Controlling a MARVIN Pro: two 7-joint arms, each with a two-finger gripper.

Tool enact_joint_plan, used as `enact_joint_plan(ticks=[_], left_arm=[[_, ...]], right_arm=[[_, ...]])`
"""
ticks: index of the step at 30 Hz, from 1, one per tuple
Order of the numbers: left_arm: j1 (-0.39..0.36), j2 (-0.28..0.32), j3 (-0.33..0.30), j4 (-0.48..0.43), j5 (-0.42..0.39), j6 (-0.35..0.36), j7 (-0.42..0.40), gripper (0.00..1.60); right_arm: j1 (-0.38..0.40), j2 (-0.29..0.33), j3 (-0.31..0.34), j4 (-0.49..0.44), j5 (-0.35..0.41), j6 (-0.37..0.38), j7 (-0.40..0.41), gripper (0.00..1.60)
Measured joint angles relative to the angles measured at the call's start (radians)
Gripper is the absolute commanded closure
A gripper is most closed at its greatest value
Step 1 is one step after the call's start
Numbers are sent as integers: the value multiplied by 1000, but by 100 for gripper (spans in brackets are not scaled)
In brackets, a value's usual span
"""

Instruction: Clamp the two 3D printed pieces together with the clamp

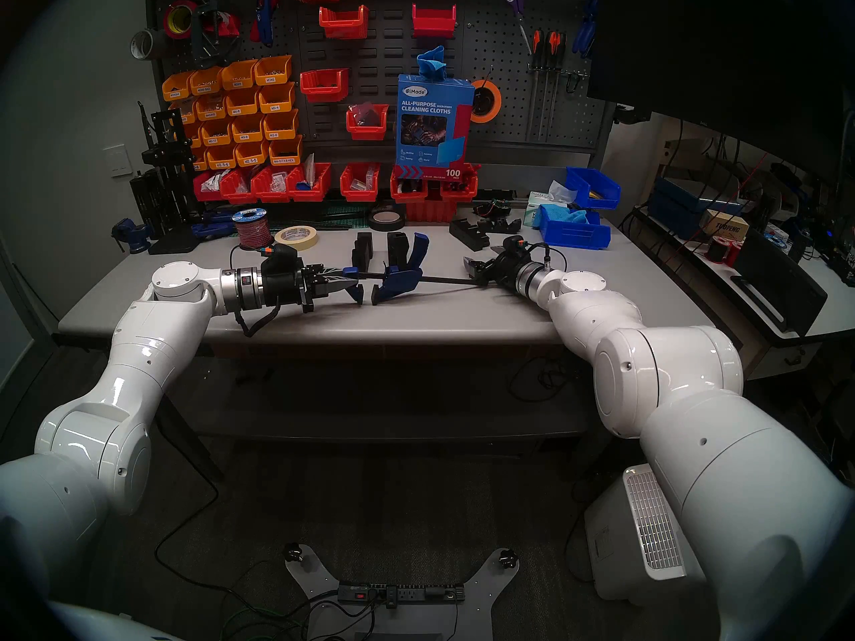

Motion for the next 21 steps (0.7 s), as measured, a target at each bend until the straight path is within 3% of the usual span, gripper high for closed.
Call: enact_joint_plan(ticks=[21], left_arm=[[6, -1, -5, -5, 1, -6, 5, 160]], right_arm=[[5, -18, -35, -11, -25, -8, -29, 0]])
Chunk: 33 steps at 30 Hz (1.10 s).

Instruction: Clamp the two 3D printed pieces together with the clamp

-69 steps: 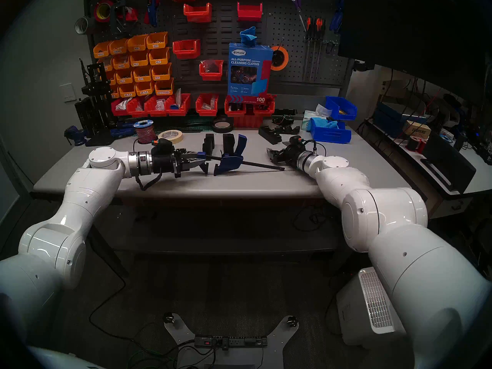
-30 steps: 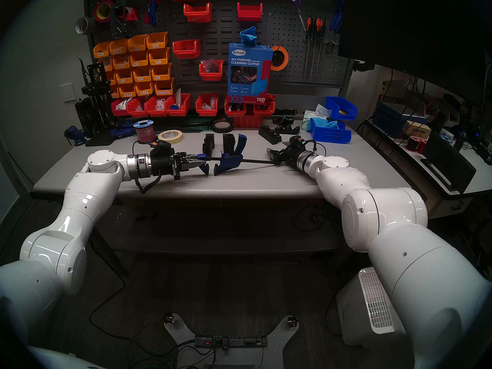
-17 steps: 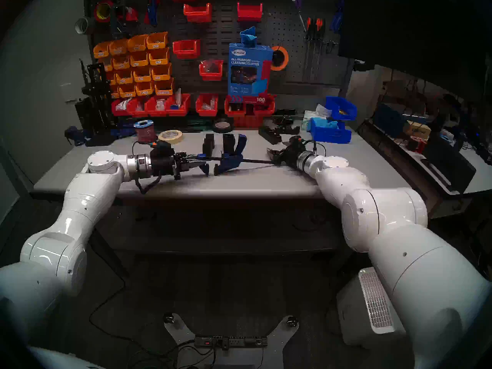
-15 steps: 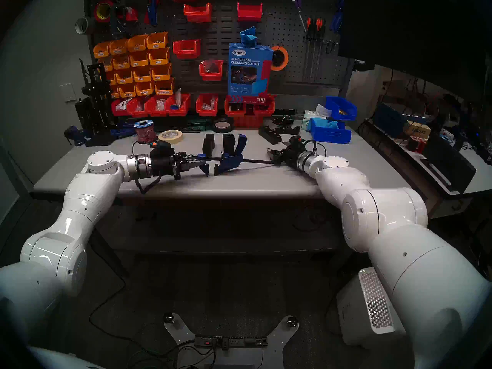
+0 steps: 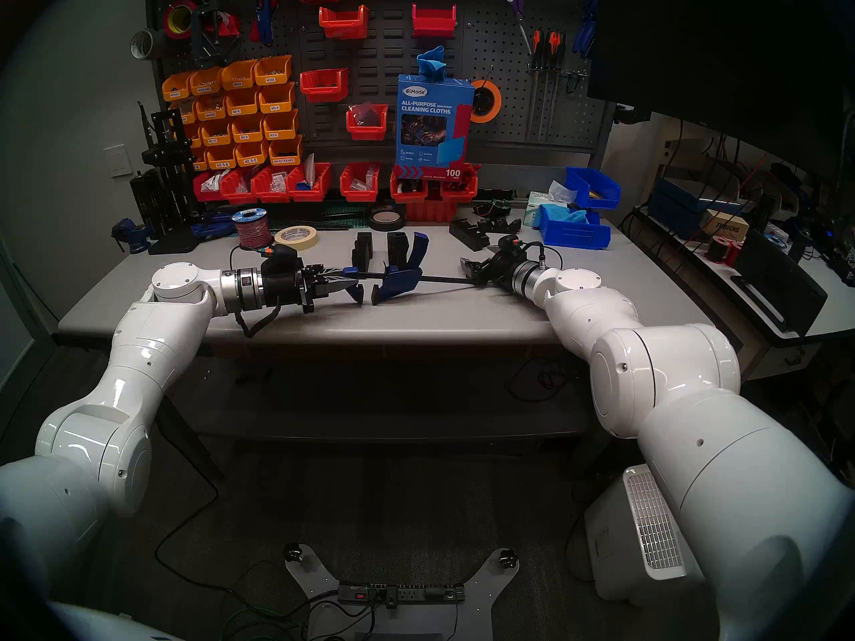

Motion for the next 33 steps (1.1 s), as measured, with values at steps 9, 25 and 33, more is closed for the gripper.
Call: enact_joint_plan(ticks=[9, 25, 33], left_arm=[[1, 0, -1, 0, 0, -1, 1, 160], [2, -1, -1, 0, 0, -4, 4, 160], [2, -1, -1, -1, 0, -5, 5, 160]], right_arm=[[1, -22, -9, -7, -8, -20, -15, 0], [29, -29, 34, -45, 20, -69, -35, 0], [60, -29, 49, -78, 33, -86, -34, 0]])
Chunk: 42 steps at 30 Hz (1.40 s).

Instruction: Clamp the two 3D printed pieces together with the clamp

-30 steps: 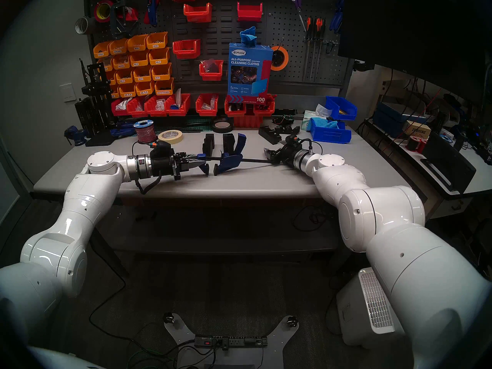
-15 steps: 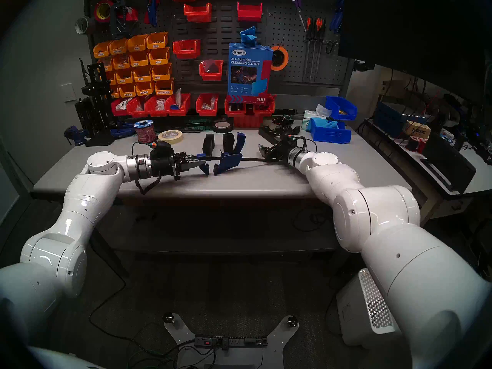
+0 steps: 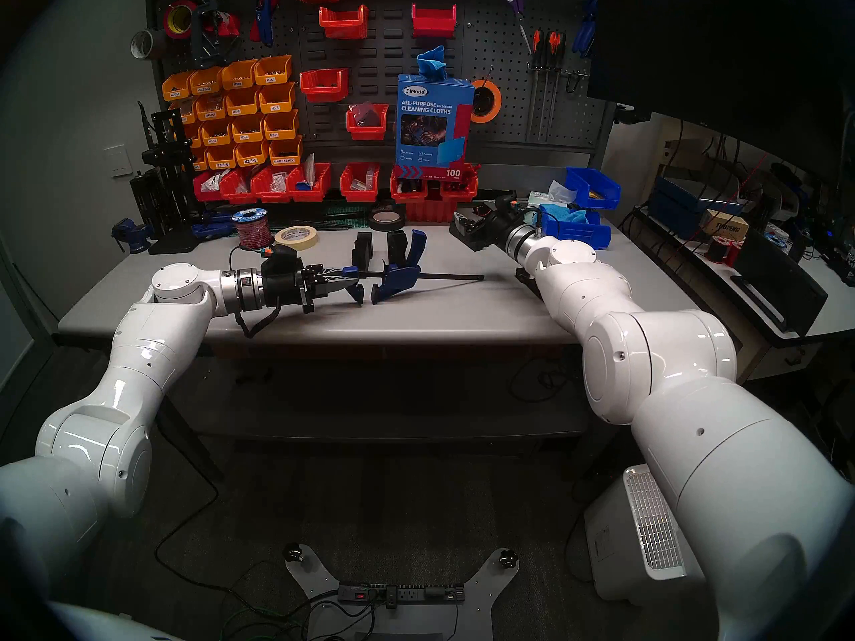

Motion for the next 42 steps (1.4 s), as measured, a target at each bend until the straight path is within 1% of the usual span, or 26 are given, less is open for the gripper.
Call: enact_joint_plan(ticks=[6, 13, 25, 31, 42], left_arm=[[0, 0, 0, 0, 0, 0, 0, 160], [0, 0, 0, -1, 0, 0, 1, 160], [1, -1, 0, -1, 0, -1, 1, 160], [1, -1, 0, -1, 0, -1, 1, 160], [1, -1, 0, -1, 0, -1, 3, 160]], right_arm=[[14, -14, 12, -16, 11, 0, 10, 0], [23, -47, 27, -36, 30, 1, 37, 0], [7, -97, 44, -85, 52, -8, 64, 0], [-16, -101, 53, -117, 60, -15, 77, 0], [-70, -70, 71, -194, 70, -24, 111, 0]])
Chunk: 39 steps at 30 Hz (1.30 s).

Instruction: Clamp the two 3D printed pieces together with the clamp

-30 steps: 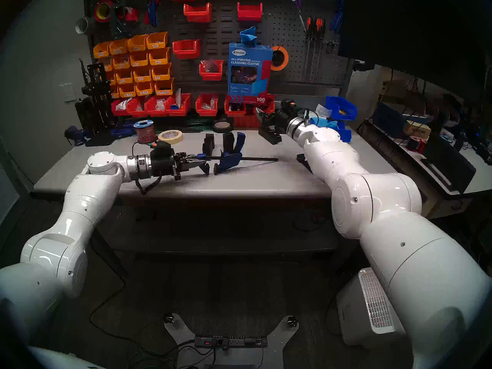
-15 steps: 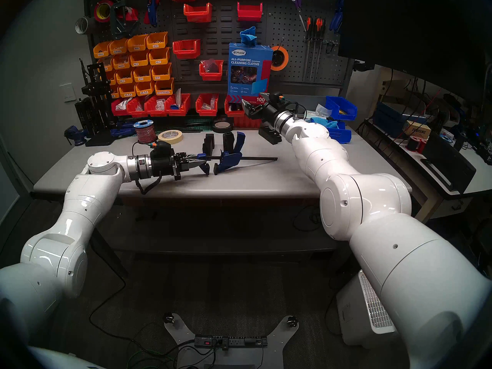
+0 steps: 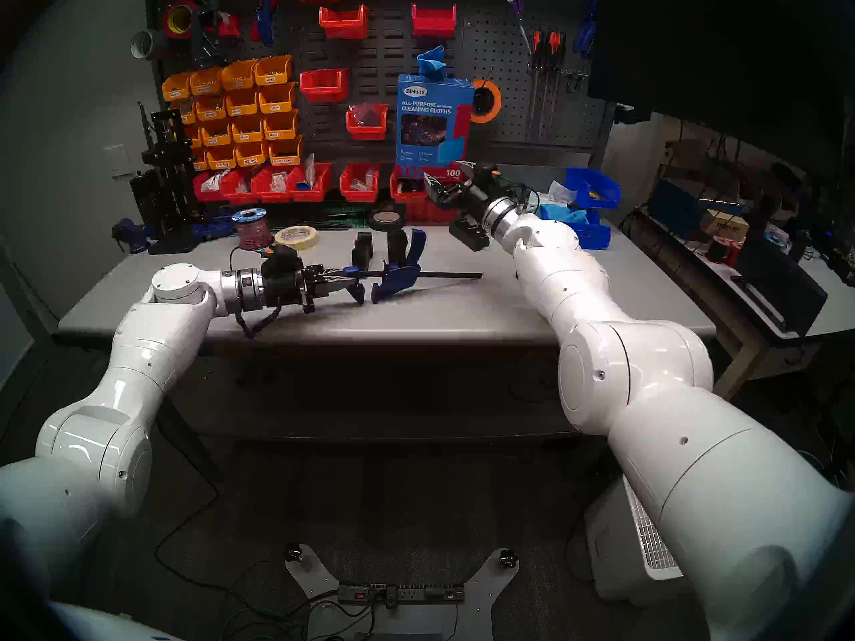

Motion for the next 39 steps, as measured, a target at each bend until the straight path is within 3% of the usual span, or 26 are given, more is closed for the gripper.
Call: enact_joint_plan(ticks=[19, 39], left_arm=[[0, 0, 0, -1, 0, 0, 2, 160], [1, 0, 0, -1, 0, -1, 2, 160]], right_arm=[[-114, 15, 23, -197, 14, 48, 36, 0], [-215, -52, 12, -403, 10, 117, -35, 0]])
